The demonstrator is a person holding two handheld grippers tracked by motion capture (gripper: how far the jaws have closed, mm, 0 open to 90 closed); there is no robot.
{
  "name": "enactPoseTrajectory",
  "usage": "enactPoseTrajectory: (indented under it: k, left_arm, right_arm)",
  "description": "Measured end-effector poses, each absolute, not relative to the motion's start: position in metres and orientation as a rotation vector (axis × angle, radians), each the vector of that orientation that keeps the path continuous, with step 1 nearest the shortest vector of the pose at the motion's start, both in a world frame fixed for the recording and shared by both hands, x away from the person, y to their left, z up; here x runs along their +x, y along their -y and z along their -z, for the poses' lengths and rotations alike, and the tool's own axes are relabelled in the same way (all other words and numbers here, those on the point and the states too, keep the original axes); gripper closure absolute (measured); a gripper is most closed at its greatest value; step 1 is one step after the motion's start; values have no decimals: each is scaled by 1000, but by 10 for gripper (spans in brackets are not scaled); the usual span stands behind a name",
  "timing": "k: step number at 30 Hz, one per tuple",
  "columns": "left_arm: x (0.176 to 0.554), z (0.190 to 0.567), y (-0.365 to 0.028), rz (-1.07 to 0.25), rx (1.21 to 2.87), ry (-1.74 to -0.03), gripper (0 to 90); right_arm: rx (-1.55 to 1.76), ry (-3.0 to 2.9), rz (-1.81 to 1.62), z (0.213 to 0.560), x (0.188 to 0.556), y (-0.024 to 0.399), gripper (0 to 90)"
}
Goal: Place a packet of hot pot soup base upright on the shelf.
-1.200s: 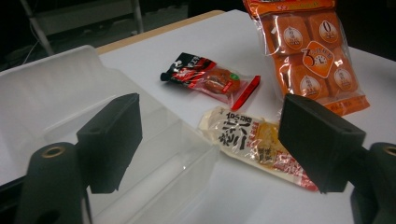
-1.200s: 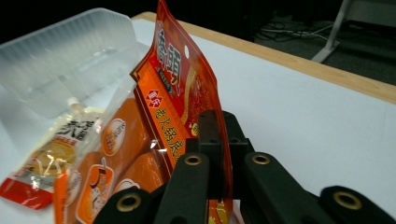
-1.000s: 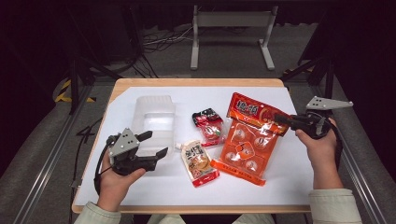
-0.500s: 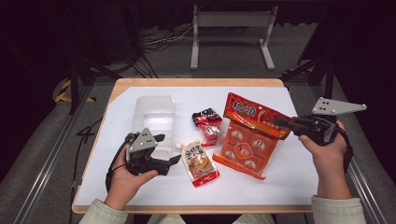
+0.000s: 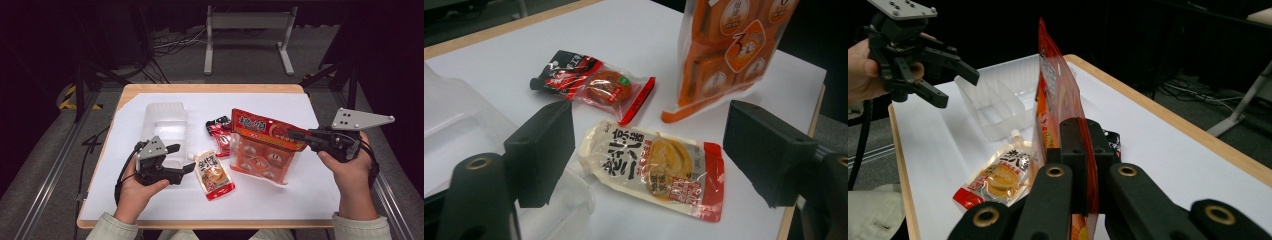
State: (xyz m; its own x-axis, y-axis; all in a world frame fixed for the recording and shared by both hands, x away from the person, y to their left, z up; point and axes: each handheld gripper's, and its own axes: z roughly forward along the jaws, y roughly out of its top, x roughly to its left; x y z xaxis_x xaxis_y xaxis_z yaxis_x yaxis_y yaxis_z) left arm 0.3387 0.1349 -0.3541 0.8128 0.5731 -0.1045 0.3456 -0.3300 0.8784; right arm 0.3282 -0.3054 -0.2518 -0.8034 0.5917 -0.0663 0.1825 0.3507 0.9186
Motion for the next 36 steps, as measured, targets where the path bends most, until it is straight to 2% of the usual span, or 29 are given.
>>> enactPoseTrajectory:
  k: [4,6,17,28,33,36]
  left_arm:
    - [340,354,-134,-272,1951,-691,209]
    - [344,357,-132,-215,1923,-667,203]
    - [360,364,-113,-159,1812,-568,195]
    - [379,363,-85,-100,1771,-410,238]
    - [386,365,-72,-110,1777,-427,152]
    - [391,365,-64,-110,1771,-416,157]
  right_arm:
    - [661,-2223,-1437,247,323,302,900]
    - [670,-2210,-1445,246,322,303,900]
    - [661,-2202,-1477,241,318,301,900]
    - [633,-2196,-1518,237,315,297,900]
    - [632,-2194,-1524,237,316,295,900]
    - [630,-2191,-1525,238,316,295,900]
